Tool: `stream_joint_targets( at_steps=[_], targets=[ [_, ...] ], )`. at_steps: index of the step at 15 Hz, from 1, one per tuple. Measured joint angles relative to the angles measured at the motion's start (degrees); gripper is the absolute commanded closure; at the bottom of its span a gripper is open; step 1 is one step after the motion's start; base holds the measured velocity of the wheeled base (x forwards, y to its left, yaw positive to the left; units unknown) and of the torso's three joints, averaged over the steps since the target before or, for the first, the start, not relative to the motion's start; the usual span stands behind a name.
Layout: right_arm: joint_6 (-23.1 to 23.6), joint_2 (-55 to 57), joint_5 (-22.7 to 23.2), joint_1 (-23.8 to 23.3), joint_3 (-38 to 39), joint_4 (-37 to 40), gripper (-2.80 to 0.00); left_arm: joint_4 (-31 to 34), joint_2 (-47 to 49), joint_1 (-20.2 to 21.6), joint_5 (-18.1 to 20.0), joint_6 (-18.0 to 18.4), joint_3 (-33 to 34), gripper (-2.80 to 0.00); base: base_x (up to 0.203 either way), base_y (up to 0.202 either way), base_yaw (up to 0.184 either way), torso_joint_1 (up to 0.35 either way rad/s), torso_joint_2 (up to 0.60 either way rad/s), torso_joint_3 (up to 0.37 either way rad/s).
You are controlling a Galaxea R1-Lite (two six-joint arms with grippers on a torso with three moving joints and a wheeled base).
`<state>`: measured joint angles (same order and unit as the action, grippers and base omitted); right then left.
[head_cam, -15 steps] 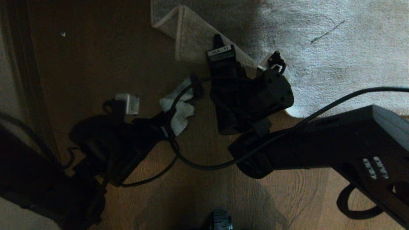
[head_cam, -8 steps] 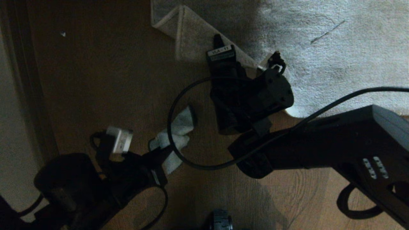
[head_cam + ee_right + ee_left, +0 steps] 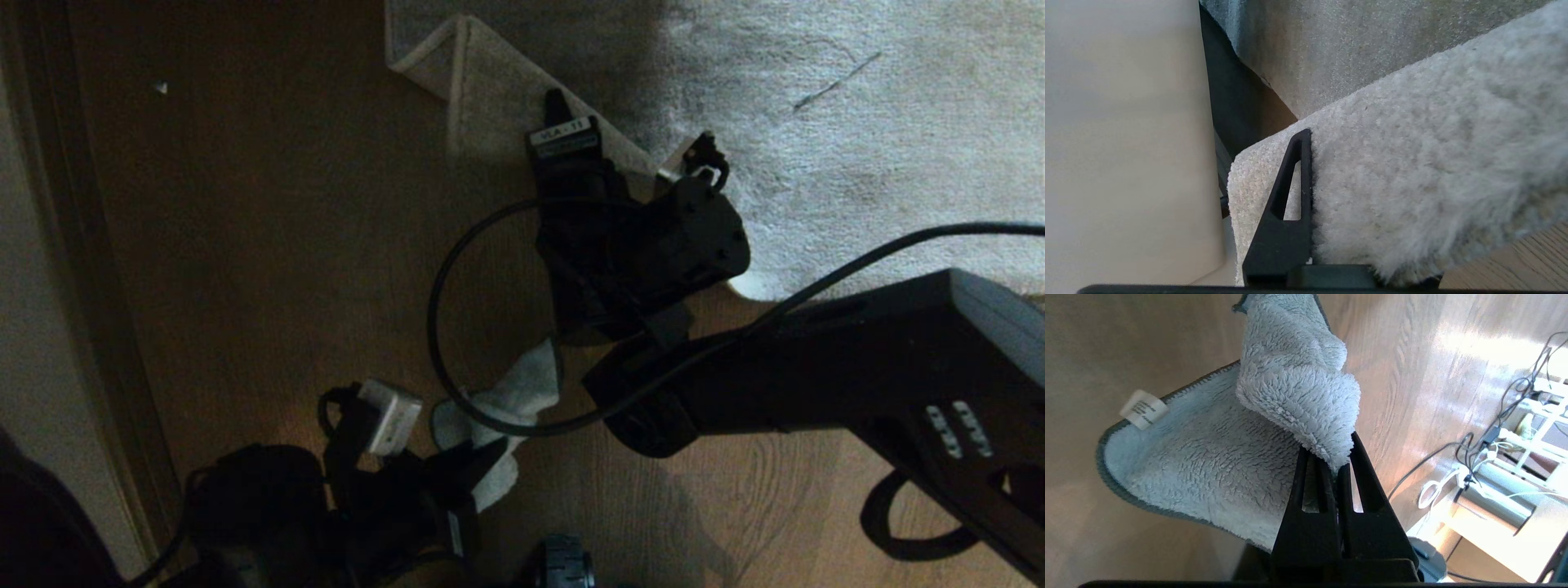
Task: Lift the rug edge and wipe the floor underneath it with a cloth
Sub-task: Wipe the floor under the carpet with a rag
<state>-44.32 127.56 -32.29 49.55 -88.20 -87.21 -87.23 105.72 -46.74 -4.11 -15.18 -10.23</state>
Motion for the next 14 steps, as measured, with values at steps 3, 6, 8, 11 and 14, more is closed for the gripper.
stream_joint_targets(
  at_steps=[3, 6, 8, 11, 14],
  targets=[
    [0.0, 0.0, 0.0, 0.0, 0.0, 0.0, 0.00, 0.0, 4.1, -0.4, 0.0, 0.0, -5.5, 0.00, 0.000, 0.000, 0.000, 0.000, 0.00, 0.000],
    [0.1, 0.0, 0.0, 0.0, 0.1, 0.0, 0.00, 0.0, 7.1, -0.5, -0.2, 0.0, -11.8, 0.00, 0.000, 0.000, 0.000, 0.000, 0.00, 0.000],
    [0.1, 0.0, -0.1, 0.0, 0.1, 0.0, 0.00, 0.0, 8.4, -0.3, -0.7, -0.1, -15.7, 0.00, 0.000, 0.000, 0.000, 0.000, 0.00, 0.000],
    [0.2, 0.0, -0.2, 0.0, 0.1, 0.0, 0.00, 0.0, 9.8, 0.9, -2.2, -0.8, -19.6, 0.00, 0.000, 0.000, 0.000, 0.000, 0.00, 0.000],
    [0.3, -0.1, -0.2, 0.0, 0.1, 0.0, 0.00, 0.0, 10.6, 3.6, -3.4, -0.7, -22.2, 0.00, 0.000, 0.000, 0.000, 0.000, 0.00, 0.000]
  ],
)
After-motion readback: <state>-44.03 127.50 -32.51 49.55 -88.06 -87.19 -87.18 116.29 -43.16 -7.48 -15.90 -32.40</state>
